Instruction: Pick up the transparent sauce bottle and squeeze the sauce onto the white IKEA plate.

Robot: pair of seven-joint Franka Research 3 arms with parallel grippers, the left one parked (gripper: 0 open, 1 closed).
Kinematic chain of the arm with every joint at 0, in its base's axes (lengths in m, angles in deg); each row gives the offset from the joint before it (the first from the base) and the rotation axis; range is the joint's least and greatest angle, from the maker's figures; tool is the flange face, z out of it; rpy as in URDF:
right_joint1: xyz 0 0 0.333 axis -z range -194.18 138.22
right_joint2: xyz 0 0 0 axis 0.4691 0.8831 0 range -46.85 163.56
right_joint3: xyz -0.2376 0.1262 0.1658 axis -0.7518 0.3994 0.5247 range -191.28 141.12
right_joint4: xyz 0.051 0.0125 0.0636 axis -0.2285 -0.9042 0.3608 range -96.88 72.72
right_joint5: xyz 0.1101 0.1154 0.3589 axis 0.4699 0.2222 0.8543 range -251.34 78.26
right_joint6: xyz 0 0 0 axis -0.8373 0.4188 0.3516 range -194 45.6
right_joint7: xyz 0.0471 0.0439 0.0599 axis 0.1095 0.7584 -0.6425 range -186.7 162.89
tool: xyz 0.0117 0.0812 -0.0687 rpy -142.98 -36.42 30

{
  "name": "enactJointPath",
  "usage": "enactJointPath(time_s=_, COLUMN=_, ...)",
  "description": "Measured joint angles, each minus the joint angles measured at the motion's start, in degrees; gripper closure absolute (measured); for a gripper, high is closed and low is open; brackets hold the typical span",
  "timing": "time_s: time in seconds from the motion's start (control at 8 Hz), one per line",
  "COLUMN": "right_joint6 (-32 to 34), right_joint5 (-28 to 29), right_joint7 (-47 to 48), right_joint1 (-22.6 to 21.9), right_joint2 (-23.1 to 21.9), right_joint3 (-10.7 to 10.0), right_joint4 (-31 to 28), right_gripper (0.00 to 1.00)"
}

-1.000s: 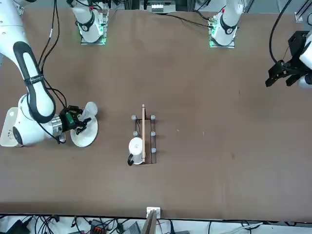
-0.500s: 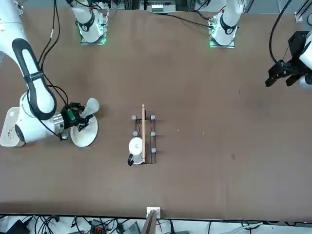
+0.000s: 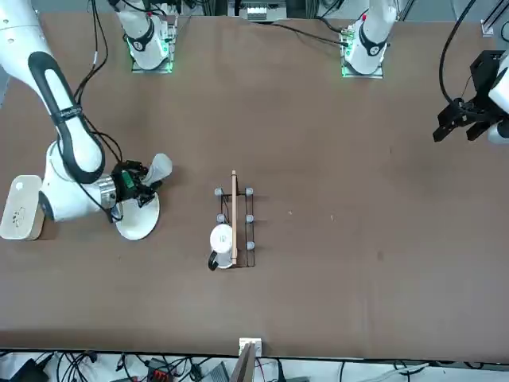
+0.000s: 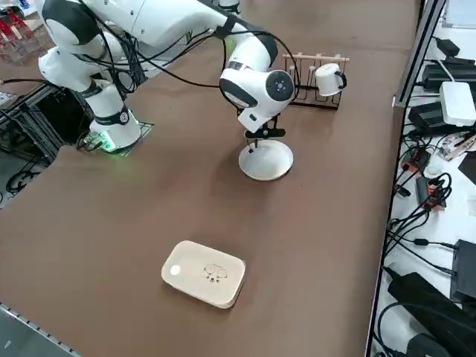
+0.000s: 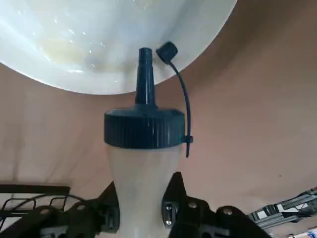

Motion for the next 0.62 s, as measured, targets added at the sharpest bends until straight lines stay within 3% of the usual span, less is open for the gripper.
enactJointPath(time_s=0.62, right_joint6=-7.85, right_joint5=2.27, right_joint7=0.00, right_joint1=-0.69, right_joint2=-0.39, right_joint3=0.27, right_joint4=-2.57, right_gripper=0.63)
